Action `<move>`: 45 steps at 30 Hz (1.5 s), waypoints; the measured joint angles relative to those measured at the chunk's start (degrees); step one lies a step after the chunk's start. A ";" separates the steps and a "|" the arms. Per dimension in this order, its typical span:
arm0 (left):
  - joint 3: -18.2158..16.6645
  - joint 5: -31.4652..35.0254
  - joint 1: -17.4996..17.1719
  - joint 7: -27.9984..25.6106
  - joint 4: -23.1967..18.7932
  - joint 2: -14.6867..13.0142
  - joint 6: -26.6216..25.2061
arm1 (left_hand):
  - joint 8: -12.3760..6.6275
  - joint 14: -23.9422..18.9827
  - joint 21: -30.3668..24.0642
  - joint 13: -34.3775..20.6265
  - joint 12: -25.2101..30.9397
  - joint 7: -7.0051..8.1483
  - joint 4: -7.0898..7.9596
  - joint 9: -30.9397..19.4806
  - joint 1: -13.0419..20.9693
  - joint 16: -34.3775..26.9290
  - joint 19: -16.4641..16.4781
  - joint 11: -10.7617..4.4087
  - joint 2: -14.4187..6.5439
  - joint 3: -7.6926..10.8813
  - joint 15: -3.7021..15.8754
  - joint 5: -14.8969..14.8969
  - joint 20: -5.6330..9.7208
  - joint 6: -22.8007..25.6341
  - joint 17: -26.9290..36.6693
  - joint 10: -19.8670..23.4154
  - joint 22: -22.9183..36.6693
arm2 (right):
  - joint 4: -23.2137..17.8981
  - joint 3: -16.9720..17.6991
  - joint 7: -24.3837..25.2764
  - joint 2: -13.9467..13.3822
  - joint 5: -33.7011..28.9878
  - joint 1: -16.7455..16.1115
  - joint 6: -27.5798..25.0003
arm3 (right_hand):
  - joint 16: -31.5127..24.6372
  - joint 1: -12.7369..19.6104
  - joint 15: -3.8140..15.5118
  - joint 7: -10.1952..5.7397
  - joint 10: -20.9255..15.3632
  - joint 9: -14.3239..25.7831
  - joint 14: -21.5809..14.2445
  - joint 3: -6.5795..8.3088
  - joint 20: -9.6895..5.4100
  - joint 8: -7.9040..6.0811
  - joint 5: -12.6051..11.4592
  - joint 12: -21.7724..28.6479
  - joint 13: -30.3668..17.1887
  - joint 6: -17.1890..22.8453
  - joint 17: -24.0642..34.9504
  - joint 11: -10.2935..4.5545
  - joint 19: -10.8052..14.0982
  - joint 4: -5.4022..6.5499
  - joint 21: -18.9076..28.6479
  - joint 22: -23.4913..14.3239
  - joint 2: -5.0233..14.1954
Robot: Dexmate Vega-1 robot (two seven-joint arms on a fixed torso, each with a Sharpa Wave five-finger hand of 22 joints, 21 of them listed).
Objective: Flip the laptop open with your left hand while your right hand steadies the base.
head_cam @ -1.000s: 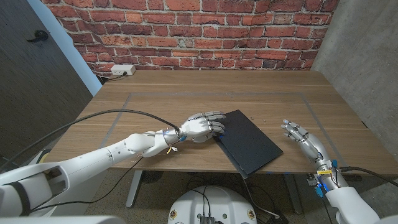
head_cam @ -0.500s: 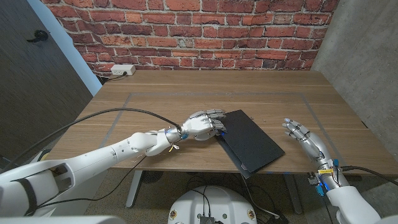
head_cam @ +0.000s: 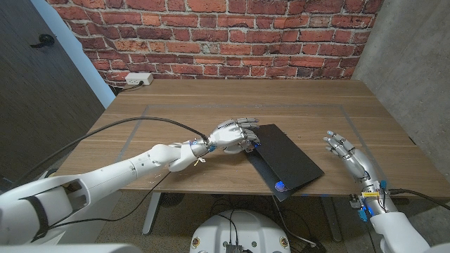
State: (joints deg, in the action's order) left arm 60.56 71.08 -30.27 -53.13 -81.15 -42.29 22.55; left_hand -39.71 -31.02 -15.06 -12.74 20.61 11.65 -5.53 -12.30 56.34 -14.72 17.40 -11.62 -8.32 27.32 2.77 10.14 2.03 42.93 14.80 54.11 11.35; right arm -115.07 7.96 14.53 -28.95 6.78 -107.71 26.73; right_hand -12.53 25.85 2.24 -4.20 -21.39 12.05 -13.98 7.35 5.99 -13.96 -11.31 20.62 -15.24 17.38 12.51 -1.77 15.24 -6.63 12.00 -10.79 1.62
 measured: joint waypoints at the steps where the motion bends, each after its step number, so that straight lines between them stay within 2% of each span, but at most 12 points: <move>1: 0.00 -0.04 0.70 0.11 0.00 0.53 0.09 | 0.00 0.00 0.00 -0.05 0.03 -0.01 0.00 0.00 -0.18 0.15 0.00 0.00 0.08 0.00 0.00 0.00 0.00 0.17 -0.05 0.00 0.00 | 0.00 0.05 0.00 0.12 0.00 -0.05 0.00 | -0.41 0.02 0.02 -0.29 -0.53 0.09 -0.94 0.00 -0.07 -0.45 0.00 0.25 -0.08 1.07 0.16 -0.04 0.78 0.00 0.37 -0.03 0.36; 4: -0.02 -0.20 1.00 0.45 0.04 0.77 0.48 | 0.00 0.00 0.00 -0.11 0.06 0.02 0.00 0.00 -0.98 0.31 0.00 -0.01 -0.51 0.00 0.00 0.00 0.00 0.20 -0.07 0.01 0.00 | 0.00 0.24 0.22 0.56 -0.23 -0.25 0.19 | -1.57 -0.24 0.07 -0.70 -1.57 0.36 -3.34 0.00 -0.54 -1.24 0.00 0.60 -0.43 2.74 0.70 0.00 3.14 0.00 1.45 -0.48 0.70; 7: -0.03 -0.26 1.88 0.71 0.52 1.59 0.67 | 0.00 0.14 0.00 -0.23 0.06 0.02 -0.16 0.00 -0.98 0.66 0.00 -0.01 -0.52 0.17 0.13 0.00 0.00 0.20 -0.01 0.01 0.00 | 0.00 0.53 0.75 1.08 -0.88 -0.55 0.77 | -1.89 -0.24 0.05 -0.91 -1.57 0.36 -3.97 0.00 -0.45 -1.31 0.00 1.04 -0.61 3.11 0.95 0.00 4.40 0.00 2.00 -0.56 0.70; 15: 0.05 -0.46 2.82 1.36 1.00 2.45 0.98 | -0.02 0.23 0.00 -0.53 0.12 0.10 -0.38 0.00 -0.98 0.98 -0.01 -0.20 -0.52 0.40 0.21 0.00 0.00 0.68 -0.01 0.21 0.00 | 0.00 1.32 1.01 2.00 -1.27 -1.21 0.98 | -1.89 -0.05 0.12 -0.91 -1.57 0.63 -4.48 0.00 -0.36 -1.31 0.00 1.04 -0.89 3.10 1.22 0.00 4.50 0.00 2.32 -0.82 0.88; 17: 0.05 -0.49 2.82 1.59 1.00 2.45 0.99 | -0.80 0.23 0.00 -0.53 0.12 0.10 -0.46 0.00 -0.98 0.98 -0.01 -0.28 -0.52 0.48 0.21 0.00 0.00 0.69 -0.01 0.29 0.00 | 0.00 1.52 1.01 2.19 -1.27 -1.34 0.98 | -1.88 0.06 0.12 -0.91 -1.57 0.63 -4.48 0.00 -0.36 -1.31 0.00 1.04 -0.88 3.10 1.22 0.00 4.49 0.00 2.32 -0.92 0.99; 21: 0.63 -0.60 3.76 2.15 1.58 3.19 1.02 | -0.87 0.23 0.00 -0.71 0.12 0.10 -0.46 0.00 -0.98 0.98 -0.01 -0.28 -0.52 0.48 0.21 0.00 0.00 0.69 -0.01 0.29 0.00 | 0.00 1.79 1.19 2.47 -1.72 -1.57 1.63 | -2.10 0.06 0.13 -0.91 -1.61 0.63 -4.89 0.00 -0.16 -1.31 0.00 1.04 -0.89 3.10 1.49 -0.04 4.69 0.00 2.32 -1.09 0.99; 26: 0.76 -0.80 3.89 2.98 1.56 3.30 1.04 | -0.89 0.23 0.00 -0.72 0.11 0.10 -0.70 0.00 -0.99 1.41 -0.01 -0.28 -0.52 0.72 0.21 0.00 0.00 0.69 0.26 0.29 -0.01 | 0.14 2.05 0.83 2.83 -1.80 -1.93 2.02 | -3.07 0.48 0.14 -1.12 -4.22 0.87 -7.56 0.11 -0.38 -2.43 0.00 2.43 -1.39 5.39 1.85 -1.40 6.14 -0.11 3.10 -1.36 1.41; 28: 0.77 -0.86 3.91 3.45 1.40 3.31 0.99 | -0.90 0.23 0.00 -0.76 0.11 0.10 -0.87 0.00 -1.28 1.41 -0.01 -0.28 -0.23 0.89 0.21 -0.01 0.00 0.69 0.26 0.29 -0.01 | 0.19 2.09 0.72 2.90 -1.89 -2.03 2.18 | -3.84 0.83 0.22 -1.34 -5.45 0.97 -9.57 0.43 -1.63 -2.81 0.00 3.06 -1.60 6.40 2.13 -2.00 8.43 -0.43 4.34 -1.75 1.76; 31: 0.78 -0.88 3.93 3.88 1.16 3.30 0.86 | -0.99 0.23 0.00 -0.99 0.11 0.10 -0.87 0.00 -1.28 1.41 -0.01 -0.27 -0.23 0.89 0.21 -0.01 0.00 0.69 0.26 0.29 -0.01 | 0.27 2.20 0.52 3.10 -2.15 -2.37 2.64 | -4.91 1.19 0.34 -1.65 -6.70 1.15 -12.73 0.49 -4.82 -3.15 0.00 3.68 -1.92 7.30 2.62 -2.30 13.06 -0.48 6.93 -2.61 2.12; 33: 0.80 -0.88 3.93 4.24 1.02 3.28 0.74 | -1.00 0.23 0.00 -0.99 0.11 0.10 -1.11 0.00 -1.28 1.41 -0.01 -0.27 -0.23 1.12 0.21 0.00 0.00 0.69 0.26 0.29 -0.01 | 0.27 2.27 0.45 3.23 -2.26 -2.62 2.82 | -5.62 1.57 0.43 -1.95 -7.29 1.15 -14.63 0.65 -5.79 -3.47 0.00 3.76 -2.19 7.83 2.99 -2.45 14.47 -0.65 7.98 -3.11 2.49; 41: 0.90 -0.88 3.93 4.85 0.55 3.25 0.55 | -1.00 0.23 0.00 -0.99 -0.02 0.10 -1.33 0.00 -1.27 1.41 -0.01 -0.34 -0.23 1.35 0.21 -0.01 0.00 0.69 0.53 0.83 -0.01 | 0.22 2.89 -0.19 3.54 -2.74 -4.16 3.17 | -7.62 1.87 0.98 -1.94 -8.03 1.42 -19.45 0.73 -7.62 -3.75 0.00 4.19 -2.48 8.43 4.13 -3.16 18.72 -0.73 10.95 -4.42 2.80; 45: 0.94 -0.85 3.92 5.07 0.51 3.28 0.49 | -1.01 0.23 0.00 -1.25 -0.06 0.10 -1.33 0.00 -1.27 1.41 -0.01 -0.27 -0.22 1.35 0.21 -0.01 0.00 0.69 0.53 0.92 -0.01 | -0.10 3.48 -0.87 3.40 -3.02 -5.26 3.15 | -7.83 2.10 0.96 -1.94 -8.03 1.42 -20.04 0.73 -7.62 -3.75 0.00 4.18 -2.48 8.43 4.40 -3.16 18.71 -0.72 10.97 -4.80 3.02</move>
State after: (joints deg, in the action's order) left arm 61.50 70.23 -26.36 -48.06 -80.64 -39.01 23.05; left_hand -40.72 -30.80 -15.06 -13.99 20.55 11.75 -6.86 -12.30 55.07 -13.31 17.39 -11.89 -8.54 28.68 2.97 10.13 2.03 43.61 15.32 55.04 11.34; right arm -115.17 11.44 13.66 -25.56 3.76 -112.97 29.88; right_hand -20.36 27.95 3.20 -6.14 -29.42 13.46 -34.03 8.08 -1.63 -17.71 -11.31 24.81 -17.72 25.81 16.91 -4.93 33.95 -7.36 22.97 -15.59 4.64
